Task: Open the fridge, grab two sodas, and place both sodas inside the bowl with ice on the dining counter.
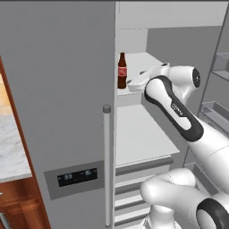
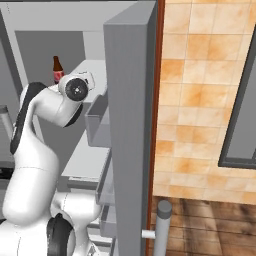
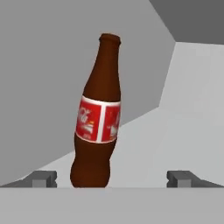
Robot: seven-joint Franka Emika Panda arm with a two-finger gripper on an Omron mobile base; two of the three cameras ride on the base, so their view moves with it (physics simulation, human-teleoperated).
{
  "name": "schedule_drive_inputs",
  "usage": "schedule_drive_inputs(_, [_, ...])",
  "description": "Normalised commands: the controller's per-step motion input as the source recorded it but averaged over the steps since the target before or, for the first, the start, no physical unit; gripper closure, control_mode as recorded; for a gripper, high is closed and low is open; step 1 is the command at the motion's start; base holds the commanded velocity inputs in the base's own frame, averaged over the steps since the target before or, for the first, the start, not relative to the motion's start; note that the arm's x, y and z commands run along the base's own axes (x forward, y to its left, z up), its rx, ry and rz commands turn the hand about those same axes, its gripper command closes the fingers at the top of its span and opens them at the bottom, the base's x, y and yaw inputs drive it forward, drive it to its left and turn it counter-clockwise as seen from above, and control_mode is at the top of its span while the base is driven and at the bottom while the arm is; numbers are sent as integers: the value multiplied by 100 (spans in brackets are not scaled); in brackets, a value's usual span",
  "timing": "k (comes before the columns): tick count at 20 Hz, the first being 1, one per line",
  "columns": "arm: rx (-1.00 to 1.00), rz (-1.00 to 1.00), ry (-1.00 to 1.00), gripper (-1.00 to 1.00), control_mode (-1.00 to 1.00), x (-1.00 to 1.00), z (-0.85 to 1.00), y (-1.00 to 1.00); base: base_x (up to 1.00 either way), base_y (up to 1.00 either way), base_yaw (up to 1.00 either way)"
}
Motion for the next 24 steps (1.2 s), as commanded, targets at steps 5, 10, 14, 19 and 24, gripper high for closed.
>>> schedule_drive_inputs(5, [0,1,2,-100,-100,13,0,23,0,0,0])
schedule_drive_inputs(10, [0,0,2,-100,-100,0,0,30,0,0,0])
schedule_drive_inputs(14, [0,0,4,-100,-100,6,1,12,0,0,0])
schedule_drive_inputs(19, [0,0,4,-100,-100,9,3,7,0,0,0])
schedule_drive_inputs(24, [0,0,3,-100,-100,17,2,5,0,0,0])
